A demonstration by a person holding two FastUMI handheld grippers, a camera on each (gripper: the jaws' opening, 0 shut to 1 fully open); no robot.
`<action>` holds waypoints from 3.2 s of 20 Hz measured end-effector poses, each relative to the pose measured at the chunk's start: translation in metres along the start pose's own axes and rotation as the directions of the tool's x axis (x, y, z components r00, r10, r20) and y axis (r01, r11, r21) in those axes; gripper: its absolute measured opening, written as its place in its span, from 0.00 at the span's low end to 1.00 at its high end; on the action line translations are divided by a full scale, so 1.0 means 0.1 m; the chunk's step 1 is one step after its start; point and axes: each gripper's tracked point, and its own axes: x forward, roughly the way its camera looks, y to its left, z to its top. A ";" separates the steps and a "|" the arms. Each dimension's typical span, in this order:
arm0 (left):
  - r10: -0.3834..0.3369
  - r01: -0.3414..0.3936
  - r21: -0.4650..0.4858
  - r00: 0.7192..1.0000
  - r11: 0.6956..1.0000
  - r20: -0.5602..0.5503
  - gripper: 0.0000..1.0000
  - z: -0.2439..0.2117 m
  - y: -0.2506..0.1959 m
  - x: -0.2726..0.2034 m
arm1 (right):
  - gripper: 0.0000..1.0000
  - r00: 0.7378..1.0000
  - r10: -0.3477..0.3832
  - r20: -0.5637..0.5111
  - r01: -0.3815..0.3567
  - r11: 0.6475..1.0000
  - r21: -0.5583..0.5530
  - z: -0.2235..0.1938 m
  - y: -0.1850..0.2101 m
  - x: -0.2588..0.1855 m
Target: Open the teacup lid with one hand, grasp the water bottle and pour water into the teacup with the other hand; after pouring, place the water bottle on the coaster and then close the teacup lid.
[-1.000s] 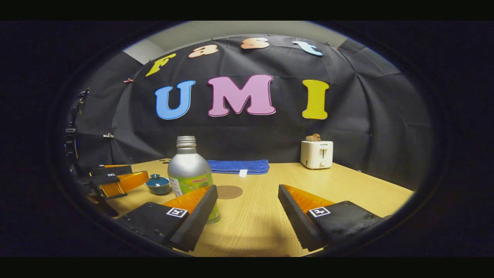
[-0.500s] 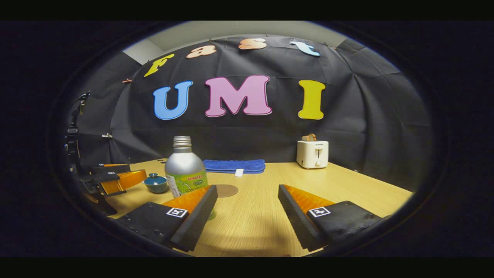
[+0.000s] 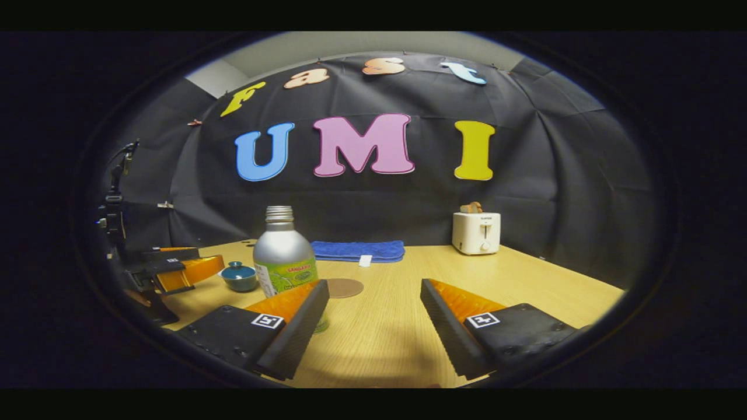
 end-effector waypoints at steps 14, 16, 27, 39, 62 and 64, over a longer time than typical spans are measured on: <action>-0.092 0.105 0.067 0.978 0.992 -0.185 0.90 -0.28 -0.07 0.66 | 0.98 0.999 0.048 -0.001 -0.048 0.999 0.002 0.00 0.03 0.01; -0.093 0.107 0.056 0.973 0.993 -0.213 0.84 -0.30 -0.08 0.71 | 0.97 0.998 0.064 -0.001 -0.064 0.998 0.002 0.00 0.05 0.00; -0.064 0.080 0.065 0.973 0.995 -0.221 0.35 -0.31 -0.03 0.77 | 0.98 0.994 0.111 0.001 -0.111 0.994 0.001 -0.01 0.13 -0.11; -0.063 0.063 0.000 0.998 0.998 0.003 0.32 0.00 0.24 0.27 | 0.98 0.989 0.149 -0.006 -0.149 0.989 0.000 -0.03 0.64 -0.14; -0.036 0.036 0.000 0.999 0.999 0.003 0.32 -0.03 0.89 0.16 | 0.83 0.994 0.109 -0.007 -0.109 0.994 0.003 -0.07 1.01 0.66; -0.023 0.023 0.001 1.000 1.000 0.003 0.32 -0.03 0.93 0.20 | 0.82 0.988 0.153 -0.006 -0.153 0.988 0.004 -0.08 1.09 0.67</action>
